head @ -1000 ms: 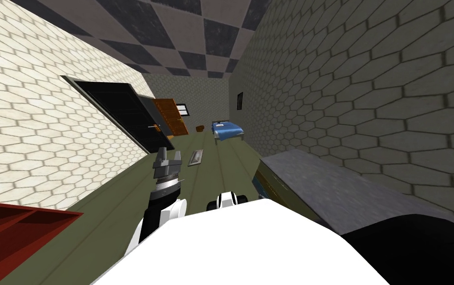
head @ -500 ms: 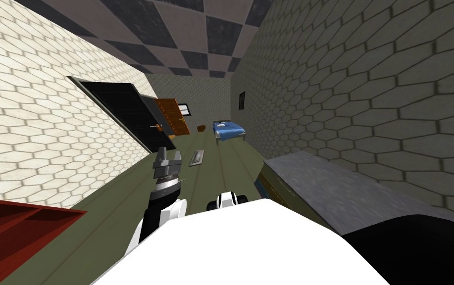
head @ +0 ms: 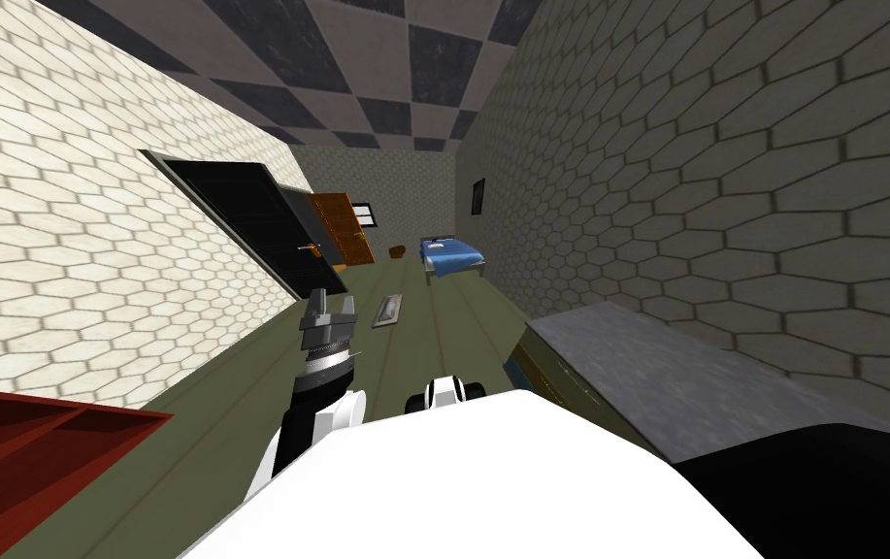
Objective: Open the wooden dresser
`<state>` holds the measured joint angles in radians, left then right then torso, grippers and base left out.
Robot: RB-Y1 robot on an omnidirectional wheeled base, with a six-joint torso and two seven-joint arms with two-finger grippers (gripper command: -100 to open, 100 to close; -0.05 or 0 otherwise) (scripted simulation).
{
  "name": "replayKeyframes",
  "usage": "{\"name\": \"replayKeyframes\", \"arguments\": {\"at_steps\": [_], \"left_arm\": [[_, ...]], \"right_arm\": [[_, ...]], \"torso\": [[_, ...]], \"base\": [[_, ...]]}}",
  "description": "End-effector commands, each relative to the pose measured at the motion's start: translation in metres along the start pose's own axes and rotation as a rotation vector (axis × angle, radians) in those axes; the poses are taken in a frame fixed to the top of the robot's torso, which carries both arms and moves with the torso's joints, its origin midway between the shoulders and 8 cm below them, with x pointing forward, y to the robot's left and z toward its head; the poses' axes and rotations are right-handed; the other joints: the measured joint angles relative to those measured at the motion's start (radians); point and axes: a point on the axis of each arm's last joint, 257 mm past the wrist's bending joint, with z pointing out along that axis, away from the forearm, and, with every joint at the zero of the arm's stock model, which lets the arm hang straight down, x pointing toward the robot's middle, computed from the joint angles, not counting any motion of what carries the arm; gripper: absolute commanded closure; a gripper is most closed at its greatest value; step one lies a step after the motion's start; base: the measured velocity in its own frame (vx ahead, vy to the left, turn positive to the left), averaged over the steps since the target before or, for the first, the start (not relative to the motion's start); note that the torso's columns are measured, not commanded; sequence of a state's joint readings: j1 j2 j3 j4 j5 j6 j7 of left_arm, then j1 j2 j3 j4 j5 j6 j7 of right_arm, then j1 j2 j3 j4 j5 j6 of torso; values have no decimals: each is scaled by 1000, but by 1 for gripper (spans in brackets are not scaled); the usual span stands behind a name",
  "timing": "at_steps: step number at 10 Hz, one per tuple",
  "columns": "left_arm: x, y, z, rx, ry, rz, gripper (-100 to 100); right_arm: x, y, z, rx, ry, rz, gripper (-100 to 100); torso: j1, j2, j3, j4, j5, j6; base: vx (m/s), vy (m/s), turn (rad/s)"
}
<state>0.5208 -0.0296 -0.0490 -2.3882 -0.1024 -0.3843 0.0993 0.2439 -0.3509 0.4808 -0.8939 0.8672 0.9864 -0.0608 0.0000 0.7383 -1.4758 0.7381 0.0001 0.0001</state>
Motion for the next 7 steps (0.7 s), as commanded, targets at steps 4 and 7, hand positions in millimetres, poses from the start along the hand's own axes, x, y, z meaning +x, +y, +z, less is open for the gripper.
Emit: {"name": "replayKeyframes", "arguments": {"at_steps": [4,7], "left_arm": [[0,0,0,0,0,0,0],[0,0,0,0,0,0,0]], "right_arm": [[3,-61,8,189,-46,-144,-100],[-4,-95,8,304,-86,-235,-100]], "torso": [[0,-1,0,0,0,0],[-1,1,0,0,0,0]], "base": [[75,26,17],[59,9,5]]}}
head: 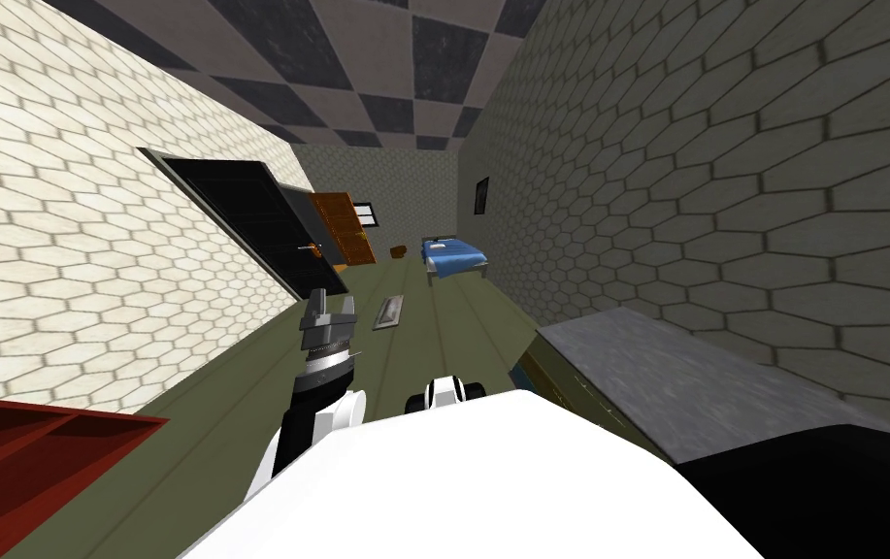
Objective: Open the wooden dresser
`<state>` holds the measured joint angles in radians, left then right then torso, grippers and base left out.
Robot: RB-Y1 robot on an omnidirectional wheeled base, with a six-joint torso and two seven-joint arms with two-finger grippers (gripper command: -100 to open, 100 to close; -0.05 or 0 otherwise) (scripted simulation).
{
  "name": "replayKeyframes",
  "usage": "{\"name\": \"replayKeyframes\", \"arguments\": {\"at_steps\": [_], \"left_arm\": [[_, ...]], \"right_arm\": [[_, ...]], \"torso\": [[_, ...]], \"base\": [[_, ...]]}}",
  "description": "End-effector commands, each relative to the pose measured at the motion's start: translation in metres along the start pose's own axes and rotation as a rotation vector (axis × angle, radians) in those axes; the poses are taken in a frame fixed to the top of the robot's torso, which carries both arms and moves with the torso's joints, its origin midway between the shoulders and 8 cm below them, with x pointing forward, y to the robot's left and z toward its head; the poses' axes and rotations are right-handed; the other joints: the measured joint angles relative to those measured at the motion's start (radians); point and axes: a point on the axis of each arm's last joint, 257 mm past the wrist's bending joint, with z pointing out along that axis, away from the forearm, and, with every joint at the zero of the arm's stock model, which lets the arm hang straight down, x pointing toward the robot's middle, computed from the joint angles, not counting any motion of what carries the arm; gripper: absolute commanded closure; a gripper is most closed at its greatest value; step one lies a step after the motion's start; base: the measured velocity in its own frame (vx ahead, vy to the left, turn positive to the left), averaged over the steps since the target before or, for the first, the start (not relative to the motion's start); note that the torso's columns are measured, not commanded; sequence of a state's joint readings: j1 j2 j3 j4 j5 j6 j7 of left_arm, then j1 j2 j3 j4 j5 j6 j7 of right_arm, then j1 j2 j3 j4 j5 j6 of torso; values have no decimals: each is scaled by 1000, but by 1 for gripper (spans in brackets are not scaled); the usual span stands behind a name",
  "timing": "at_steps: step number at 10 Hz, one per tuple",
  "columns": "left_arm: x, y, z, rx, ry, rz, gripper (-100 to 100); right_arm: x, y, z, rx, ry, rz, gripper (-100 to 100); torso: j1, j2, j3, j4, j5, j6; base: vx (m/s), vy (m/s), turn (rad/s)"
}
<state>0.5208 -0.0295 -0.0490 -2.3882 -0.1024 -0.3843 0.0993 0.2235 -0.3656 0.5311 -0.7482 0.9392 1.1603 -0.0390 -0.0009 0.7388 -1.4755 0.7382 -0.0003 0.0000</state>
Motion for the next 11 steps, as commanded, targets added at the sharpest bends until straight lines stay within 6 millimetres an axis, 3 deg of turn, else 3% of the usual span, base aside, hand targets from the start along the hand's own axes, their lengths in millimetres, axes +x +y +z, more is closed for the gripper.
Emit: {"name": "replayKeyframes", "arguments": {"at_steps": [1,7,9,10,11], "left_arm": [[0,0,0,0,0,0,0],[0,0,0,0,0,0,0],[0,0,0,0,0,0,0],[0,0,0,0,0,0,0],[0,0,0,0,0,0,0]], "right_arm": [[-5,-30,8,103,-43,-83,-100],[-11,-82,14,280,-98,-211,-100],[-11,-82,14,280,-98,-211,-100],[-16,-95,14,326,-115,-245,-100],[-16,-95,14,326,-115,-245,-100]], "torso": [[0,-1,0,0,0,0],[1,1,1,0,0,0],[1,0,0,0,0,0],[1,1,0,0,0,0],[1,-1,0,0,0,0]], "base": [[80,24,3],[65,13,-15],[29,4,-6],[37,10,-52],[41,8,-27]]}}
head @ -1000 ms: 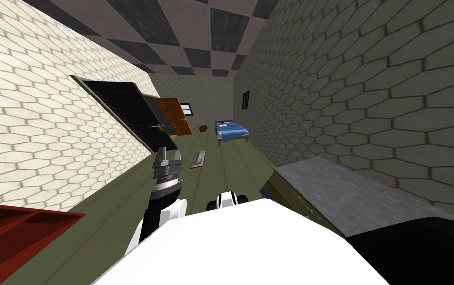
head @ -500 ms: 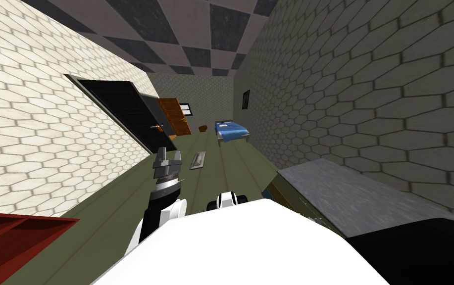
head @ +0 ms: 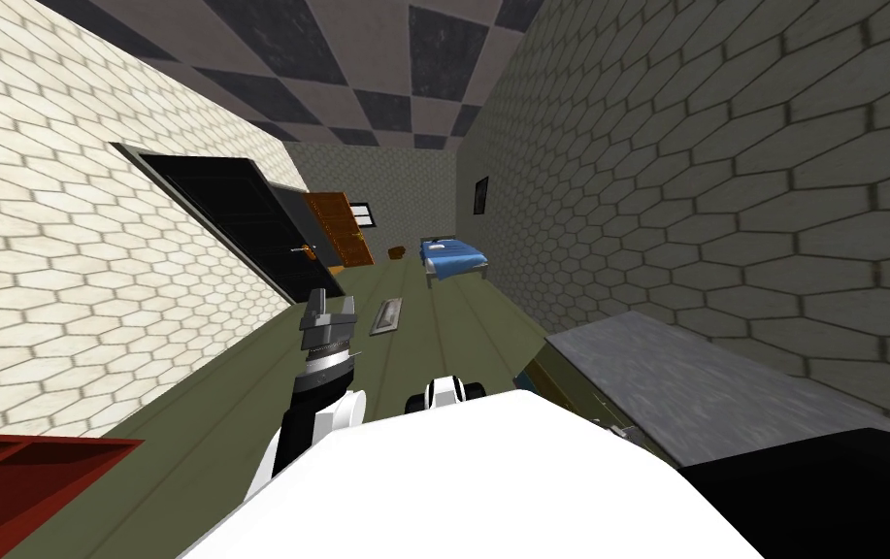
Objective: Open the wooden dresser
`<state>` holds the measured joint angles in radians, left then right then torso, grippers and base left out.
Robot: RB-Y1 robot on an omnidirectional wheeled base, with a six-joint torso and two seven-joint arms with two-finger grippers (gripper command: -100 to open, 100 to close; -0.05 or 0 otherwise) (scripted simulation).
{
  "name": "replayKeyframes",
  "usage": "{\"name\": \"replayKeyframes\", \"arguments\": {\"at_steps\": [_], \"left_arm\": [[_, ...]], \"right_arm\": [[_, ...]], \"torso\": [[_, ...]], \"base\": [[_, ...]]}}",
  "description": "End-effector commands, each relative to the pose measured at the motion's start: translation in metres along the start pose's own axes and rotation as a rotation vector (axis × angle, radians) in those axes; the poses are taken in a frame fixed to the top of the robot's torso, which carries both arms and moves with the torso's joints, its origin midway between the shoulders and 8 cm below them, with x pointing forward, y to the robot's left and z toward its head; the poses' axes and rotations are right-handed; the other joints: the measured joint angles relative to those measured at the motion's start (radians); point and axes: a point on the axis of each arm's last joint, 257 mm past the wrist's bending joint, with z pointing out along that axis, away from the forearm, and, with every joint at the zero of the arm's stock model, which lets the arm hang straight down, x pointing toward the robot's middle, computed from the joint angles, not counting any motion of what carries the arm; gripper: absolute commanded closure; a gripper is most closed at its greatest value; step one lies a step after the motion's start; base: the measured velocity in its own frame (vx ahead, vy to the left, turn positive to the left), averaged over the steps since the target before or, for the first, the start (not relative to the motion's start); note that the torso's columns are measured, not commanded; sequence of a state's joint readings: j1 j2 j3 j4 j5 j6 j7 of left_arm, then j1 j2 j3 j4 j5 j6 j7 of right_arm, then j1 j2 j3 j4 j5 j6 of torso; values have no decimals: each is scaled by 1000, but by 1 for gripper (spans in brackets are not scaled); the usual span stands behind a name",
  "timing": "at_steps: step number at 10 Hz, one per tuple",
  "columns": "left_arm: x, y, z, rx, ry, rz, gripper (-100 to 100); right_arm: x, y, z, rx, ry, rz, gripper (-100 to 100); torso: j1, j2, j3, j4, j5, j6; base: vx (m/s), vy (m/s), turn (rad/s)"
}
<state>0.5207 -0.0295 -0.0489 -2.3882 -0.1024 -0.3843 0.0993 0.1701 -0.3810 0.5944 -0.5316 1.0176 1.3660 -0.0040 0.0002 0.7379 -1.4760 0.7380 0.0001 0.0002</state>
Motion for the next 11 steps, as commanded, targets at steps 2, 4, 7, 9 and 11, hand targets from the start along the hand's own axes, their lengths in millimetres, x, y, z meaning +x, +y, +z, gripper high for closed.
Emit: {"name": "replayKeyframes", "arguments": {"at_steps": [2,4,7,9,11], "left_arm": [[0,0,0,0,0,0,0],[0,0,0,0,0,0,0],[0,0,0,0,0,0,0],[0,0,0,0,0,0,0],[0,0,0,0,0,0,0]], "right_arm": [[-1,-10,3,39,-13,-30,-100],[-1,-11,4,43,-14,-31,100],[-10,-9,5,41,-6,-29,100],[-16,-8,6,42,-2,-28,100],[-21,-8,8,44,3,-28,100]], "torso": [[0,0,0,0,0,0],[0,2,1,0,0,0],[4,2,1,0,1,0],[1,1,1,0,0,0],[-1,0,0,0,0,0]], "base": [[28,2,-19],[0,0,0],[-33,72,24],[-72,108,23],[-56,108,27]]}}
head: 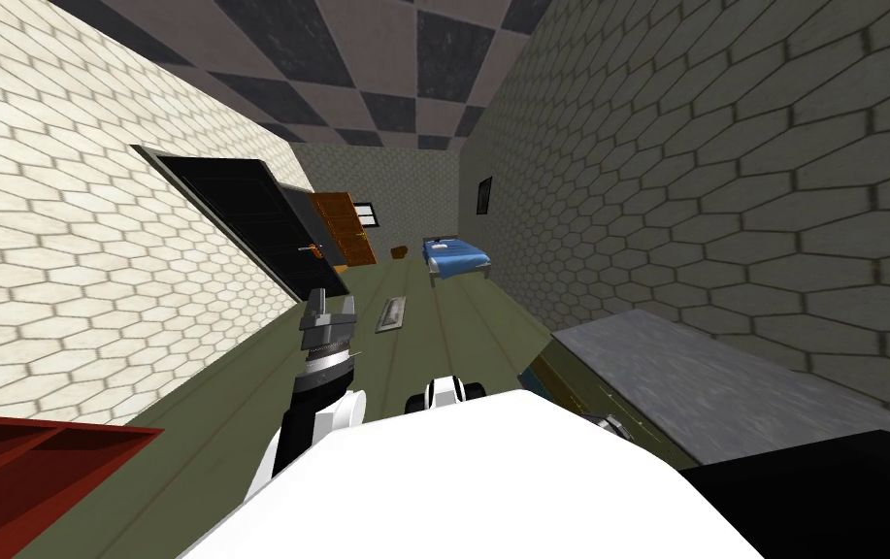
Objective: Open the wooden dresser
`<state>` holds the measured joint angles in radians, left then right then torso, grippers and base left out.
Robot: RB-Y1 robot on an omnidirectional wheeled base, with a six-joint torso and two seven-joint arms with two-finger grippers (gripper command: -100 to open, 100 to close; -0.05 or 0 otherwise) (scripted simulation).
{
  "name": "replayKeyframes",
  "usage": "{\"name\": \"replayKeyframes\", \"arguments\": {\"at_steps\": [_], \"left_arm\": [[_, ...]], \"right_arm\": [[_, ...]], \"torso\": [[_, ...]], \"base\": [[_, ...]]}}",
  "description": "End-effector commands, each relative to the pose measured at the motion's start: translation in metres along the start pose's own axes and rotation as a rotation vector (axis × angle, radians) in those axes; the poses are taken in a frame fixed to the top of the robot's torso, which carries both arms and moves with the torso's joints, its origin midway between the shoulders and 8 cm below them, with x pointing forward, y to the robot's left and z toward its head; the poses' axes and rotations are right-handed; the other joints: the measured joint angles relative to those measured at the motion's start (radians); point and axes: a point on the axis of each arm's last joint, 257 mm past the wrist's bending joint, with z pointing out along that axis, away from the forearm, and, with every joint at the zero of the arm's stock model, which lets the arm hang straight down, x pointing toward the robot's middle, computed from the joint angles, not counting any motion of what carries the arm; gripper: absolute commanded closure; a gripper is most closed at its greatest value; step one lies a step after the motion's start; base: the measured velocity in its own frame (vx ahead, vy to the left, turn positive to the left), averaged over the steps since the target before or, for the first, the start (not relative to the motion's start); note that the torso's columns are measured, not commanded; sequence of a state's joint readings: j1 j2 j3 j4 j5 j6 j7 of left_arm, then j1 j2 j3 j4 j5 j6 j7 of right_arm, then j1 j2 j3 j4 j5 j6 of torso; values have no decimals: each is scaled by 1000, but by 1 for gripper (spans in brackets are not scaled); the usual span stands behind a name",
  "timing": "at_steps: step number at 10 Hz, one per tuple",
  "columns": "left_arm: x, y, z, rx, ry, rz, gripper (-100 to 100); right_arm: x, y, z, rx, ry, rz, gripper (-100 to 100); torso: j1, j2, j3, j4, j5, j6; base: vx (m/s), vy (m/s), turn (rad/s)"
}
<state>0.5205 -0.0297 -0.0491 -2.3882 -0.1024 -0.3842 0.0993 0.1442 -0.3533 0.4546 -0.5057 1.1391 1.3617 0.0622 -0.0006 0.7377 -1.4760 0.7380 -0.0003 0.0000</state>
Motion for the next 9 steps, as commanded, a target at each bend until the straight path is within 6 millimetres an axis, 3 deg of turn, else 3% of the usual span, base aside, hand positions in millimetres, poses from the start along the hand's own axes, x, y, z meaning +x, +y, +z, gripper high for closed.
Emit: {"name": "replayKeyframes", "arguments": {"at_steps": [1,4,5,8,9], "left_arm": [[0,0,0,0,0,0,0],[0,0,0,0,0,0,0],[0,0,0,0,0,0,0],[0,0,0,0,0,1,0],[0,0,0,0,0,1,0]], "right_arm": [[-7,0,2,2,6,-1,100],[-10,-1,3,4,9,1,100],[-12,-7,19,11,14,-5,-100],[-16,-21,48,24,22,-9,-100],[-17,-18,41,23,20,-8,-100]], "torso": [[0,-1,-1,0,0,0],[0,1,0,0,0,0],[-3,0,0,0,0,0],[-3,-2,-1,-1,-1,0],[0,-1,-1,0,0,0]], "base": [[-31,105,19],[-29,85,18],[25,-48,21],[52,-112,32],[24,-60,11]]}}
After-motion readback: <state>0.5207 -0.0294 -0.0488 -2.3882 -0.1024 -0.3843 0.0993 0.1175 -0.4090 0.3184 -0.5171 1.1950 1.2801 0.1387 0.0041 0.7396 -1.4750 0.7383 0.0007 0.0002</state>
